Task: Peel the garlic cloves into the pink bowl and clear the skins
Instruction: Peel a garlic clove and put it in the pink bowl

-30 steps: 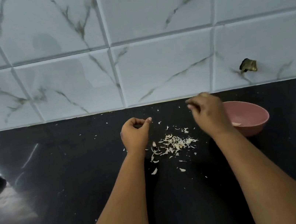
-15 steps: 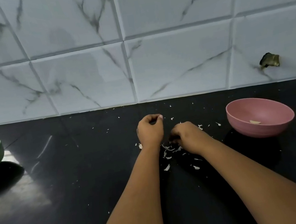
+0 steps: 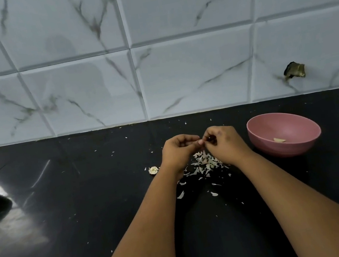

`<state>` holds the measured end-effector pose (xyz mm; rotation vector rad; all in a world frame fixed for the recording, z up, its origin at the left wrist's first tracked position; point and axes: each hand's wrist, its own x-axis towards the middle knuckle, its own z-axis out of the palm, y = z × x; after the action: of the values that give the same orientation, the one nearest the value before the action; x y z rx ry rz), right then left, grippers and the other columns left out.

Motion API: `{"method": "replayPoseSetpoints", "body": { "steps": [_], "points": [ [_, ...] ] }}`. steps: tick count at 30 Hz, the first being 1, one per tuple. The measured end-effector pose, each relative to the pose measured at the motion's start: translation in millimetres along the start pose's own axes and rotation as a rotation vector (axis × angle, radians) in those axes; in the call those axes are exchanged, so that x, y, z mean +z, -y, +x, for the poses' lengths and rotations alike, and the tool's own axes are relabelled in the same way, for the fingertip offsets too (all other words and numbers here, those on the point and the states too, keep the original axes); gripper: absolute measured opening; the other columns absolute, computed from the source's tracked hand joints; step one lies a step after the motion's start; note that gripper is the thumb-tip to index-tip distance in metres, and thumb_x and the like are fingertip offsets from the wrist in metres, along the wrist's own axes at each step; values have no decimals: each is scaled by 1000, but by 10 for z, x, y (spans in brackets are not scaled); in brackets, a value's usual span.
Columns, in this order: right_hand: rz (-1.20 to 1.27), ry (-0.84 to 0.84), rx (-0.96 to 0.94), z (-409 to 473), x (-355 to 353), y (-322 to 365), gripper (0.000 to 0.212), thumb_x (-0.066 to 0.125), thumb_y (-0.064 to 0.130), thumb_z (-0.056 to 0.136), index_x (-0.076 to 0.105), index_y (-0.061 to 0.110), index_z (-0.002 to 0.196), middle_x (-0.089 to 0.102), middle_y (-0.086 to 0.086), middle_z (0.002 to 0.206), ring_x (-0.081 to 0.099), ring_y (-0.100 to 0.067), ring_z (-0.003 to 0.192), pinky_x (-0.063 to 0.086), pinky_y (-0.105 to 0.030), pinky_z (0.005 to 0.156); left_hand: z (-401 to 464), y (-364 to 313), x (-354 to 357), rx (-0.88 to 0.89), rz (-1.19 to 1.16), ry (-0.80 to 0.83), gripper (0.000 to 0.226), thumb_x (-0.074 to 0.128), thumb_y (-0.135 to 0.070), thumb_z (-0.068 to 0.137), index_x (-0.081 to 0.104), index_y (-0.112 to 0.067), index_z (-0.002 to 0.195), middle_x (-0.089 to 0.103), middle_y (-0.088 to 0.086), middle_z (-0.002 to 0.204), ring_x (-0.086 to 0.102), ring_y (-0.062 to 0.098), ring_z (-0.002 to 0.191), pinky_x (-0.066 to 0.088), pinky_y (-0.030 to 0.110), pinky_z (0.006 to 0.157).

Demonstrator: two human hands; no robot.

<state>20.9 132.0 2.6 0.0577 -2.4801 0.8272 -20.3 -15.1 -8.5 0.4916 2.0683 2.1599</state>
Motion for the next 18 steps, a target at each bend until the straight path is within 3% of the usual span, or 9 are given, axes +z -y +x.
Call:
{"method": "replayPoseSetpoints", "body": {
  "steps": [2, 4, 8, 10, 13, 16, 18],
  "points": [
    [-21, 51, 36, -8, 19, -17, 3, 67, 14, 87, 69, 14, 84, 69, -4, 80, 64, -17, 73, 53, -31, 68, 2, 10, 23, 0, 66, -9, 12, 77, 1, 79, 72, -9, 84, 74, 8, 77, 73, 18, 76, 60, 31, 76],
    [-28, 86, 88, -7, 23, -57, 7, 64, 11, 90, 71, 13, 88, 70, -5, 85, 63, -16, 74, 52, -28, 69, 1, 37, 30, 19, 235, -90, 9, 76, -6, 83, 74, -14, 84, 75, 6, 78, 74, 20, 80, 61, 38, 79],
    [-44, 82, 108, 25, -126, -140, 9, 69, 10, 87, 76, 16, 88, 68, 2, 81, 59, -6, 69, 40, -9, 61, 15, 46, -4, 18, 291, -135, 9, 71, -13, 89, 73, -19, 81, 74, 1, 75, 73, 17, 74, 62, 39, 77],
    [-26, 82, 89, 21, -177, -124, 5, 77, 15, 80, 77, 20, 82, 66, 7, 75, 58, -1, 65, 38, -2, 57, 24, 46, -28, 35, 313, -159, 9, 73, -16, 87, 72, -19, 79, 72, -2, 69, 70, 12, 66, 61, 31, 68],
    [10, 155, 20, -27, -108, -7, 11, 83, 18, 74, 75, 18, 81, 64, 8, 72, 57, -4, 63, 44, -13, 61, 30, 43, -45, 52, 342, -222, 16, 79, -22, 81, 69, -19, 70, 63, -11, 52, 56, -3, 46, 45, 14, 47],
    [-80, 314, -30, -61, -2, 60, 19, 80, 21, 78, 75, 18, 96, 66, 3, 88, 62, -11, 78, 51, -25, 74, 44, 54, -48, 44, 392, -254, 20, 80, -28, 80, 65, -22, 67, 60, -14, 51, 53, -7, 45, 40, 10, 45],
    [-127, 384, -30, -60, 26, 42, 14, 77, 17, 80, 76, 18, 94, 70, 0, 90, 64, -14, 82, 52, -27, 76, 47, 72, -41, 49, 409, -257, 20, 77, -30, 82, 64, -23, 68, 60, -13, 55, 52, -9, 46, 39, 11, 47]
  ]
}}
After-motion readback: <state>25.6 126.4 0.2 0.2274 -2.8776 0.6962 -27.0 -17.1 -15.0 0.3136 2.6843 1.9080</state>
